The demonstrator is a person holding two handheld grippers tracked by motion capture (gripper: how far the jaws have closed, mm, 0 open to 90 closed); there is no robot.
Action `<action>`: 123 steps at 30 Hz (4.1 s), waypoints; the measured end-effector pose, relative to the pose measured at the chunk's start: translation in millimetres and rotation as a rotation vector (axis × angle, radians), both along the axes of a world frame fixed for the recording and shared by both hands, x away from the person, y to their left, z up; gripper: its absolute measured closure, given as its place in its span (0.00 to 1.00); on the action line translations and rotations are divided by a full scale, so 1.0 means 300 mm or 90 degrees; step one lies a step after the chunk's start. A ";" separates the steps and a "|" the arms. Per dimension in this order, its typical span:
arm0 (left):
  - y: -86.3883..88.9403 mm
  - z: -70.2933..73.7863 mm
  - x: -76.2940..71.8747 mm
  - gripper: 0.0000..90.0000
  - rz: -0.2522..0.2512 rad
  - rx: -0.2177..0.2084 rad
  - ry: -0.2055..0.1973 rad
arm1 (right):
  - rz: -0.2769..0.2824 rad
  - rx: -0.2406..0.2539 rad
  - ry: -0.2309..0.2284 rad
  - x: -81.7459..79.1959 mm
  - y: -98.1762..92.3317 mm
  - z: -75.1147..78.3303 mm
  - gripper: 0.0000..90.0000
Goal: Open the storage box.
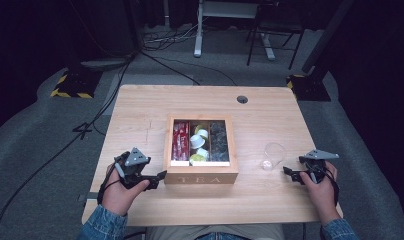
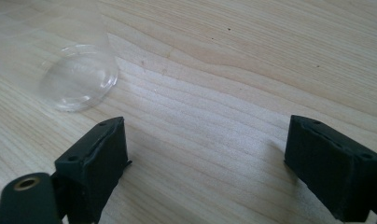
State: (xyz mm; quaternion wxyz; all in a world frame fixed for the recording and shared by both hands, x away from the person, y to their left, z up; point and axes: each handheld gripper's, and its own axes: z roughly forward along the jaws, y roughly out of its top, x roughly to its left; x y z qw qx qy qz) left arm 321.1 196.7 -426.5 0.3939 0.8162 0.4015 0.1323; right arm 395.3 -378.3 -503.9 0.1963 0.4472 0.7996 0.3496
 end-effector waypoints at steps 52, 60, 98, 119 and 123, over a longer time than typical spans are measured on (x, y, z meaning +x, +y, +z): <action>-0.043 0.029 0.009 0.66 -0.054 0.042 -0.067 | 0.002 0.085 0.014 -0.047 0.004 0.188 0.28; -0.036 0.056 0.023 0.66 -0.047 0.025 -0.082 | 0.078 0.086 -0.025 -0.071 0.106 0.303 0.26; -0.030 0.115 0.103 0.71 -0.028 -0.008 -0.084 | 0.324 0.035 -0.132 -0.013 0.622 0.410 0.32; -0.010 0.115 0.114 0.43 0.003 -0.011 -0.112 | 0.330 0.043 -0.181 0.041 0.630 0.499 0.42; 0.003 0.108 0.109 0.43 0.008 -0.008 -0.107 | 0.329 0.055 -0.184 0.060 0.630 0.520 0.44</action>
